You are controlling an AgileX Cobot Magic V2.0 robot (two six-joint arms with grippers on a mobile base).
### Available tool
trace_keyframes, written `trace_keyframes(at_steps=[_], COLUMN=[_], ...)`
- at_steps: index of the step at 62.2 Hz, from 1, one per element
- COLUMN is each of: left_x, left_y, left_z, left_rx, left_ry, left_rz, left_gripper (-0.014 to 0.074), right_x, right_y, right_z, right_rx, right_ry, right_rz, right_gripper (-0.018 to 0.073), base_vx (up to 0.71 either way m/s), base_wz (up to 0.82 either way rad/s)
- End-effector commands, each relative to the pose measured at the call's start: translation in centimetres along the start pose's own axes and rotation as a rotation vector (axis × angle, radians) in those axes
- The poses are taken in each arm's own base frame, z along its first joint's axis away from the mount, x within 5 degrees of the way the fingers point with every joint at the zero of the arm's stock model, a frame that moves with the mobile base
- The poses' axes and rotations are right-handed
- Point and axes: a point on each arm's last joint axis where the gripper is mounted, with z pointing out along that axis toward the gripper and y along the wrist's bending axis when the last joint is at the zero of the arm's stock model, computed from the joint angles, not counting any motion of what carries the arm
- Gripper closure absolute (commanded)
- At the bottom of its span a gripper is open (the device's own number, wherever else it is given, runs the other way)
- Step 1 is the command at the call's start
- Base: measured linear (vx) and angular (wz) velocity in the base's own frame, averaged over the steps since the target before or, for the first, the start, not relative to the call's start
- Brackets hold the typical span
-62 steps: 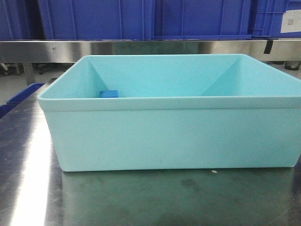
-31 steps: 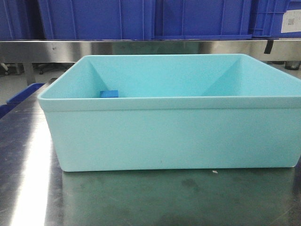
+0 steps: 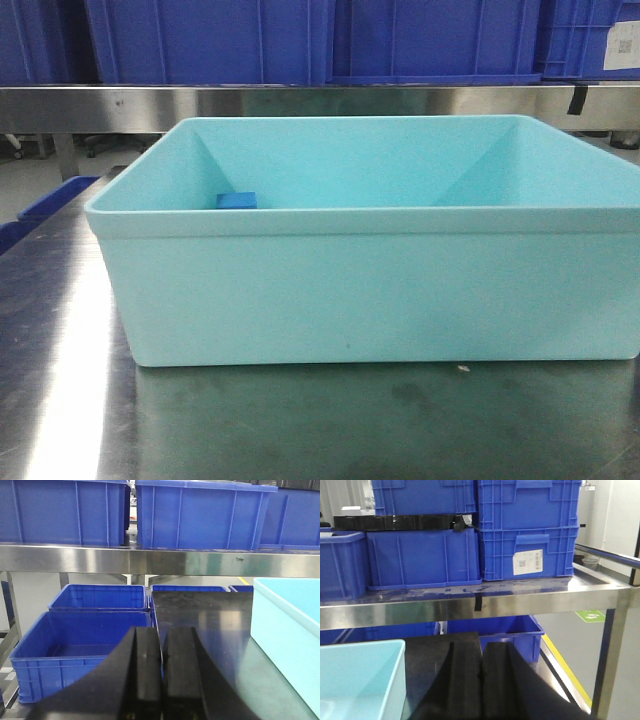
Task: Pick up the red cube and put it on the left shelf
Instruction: 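Move the right gripper over the teal tub toward the red cube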
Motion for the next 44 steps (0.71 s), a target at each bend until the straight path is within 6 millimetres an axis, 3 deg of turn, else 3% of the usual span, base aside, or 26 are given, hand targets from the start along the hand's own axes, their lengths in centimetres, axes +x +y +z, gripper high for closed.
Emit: trace_keyframes(at_steps=[1, 12, 20, 31, 44], left_x=[0.0, 0.0, 0.0, 0.0, 0.0], left_y=[0.1, 0.1, 0.1, 0.1, 0.1], left_z=[0.0, 0.0, 0.0, 0.0, 0.0], left_rx=[-0.008, -0.008, -0.008, -0.008, -0.008], left_ry=[-0.072, -0.072, -0.072, -0.072, -0.072], left_rz=[-0.002, -0.002, -0.002, -0.002, -0.002], left_gripper=[0.0495, 0.0495, 0.0495, 0.0495, 0.0495], right_x=[-4.7, -9.9, -11.9, -12.6, -11.9], right_y=[0.4, 1.9, 4.3, 9.2, 15.0], right_z=[1.1, 5.9, 9.3, 13.4, 16.8], right_rx=[-0.015, -0.091, -0.197, -0.341, -0.467], right_ry=[-0.04, 0.137, 0.311, 0.557, 0.696], right_rz=[-0.025, -0.023, -0.083, -0.155, -0.165], right_gripper=[0.0502, 0.0502, 0.0501, 0.0489, 0.0243], base_vx=[0.0, 0.0, 0.0, 0.0, 0.0], base_wz=[0.0, 0.0, 0.0, 0.0, 0.0])
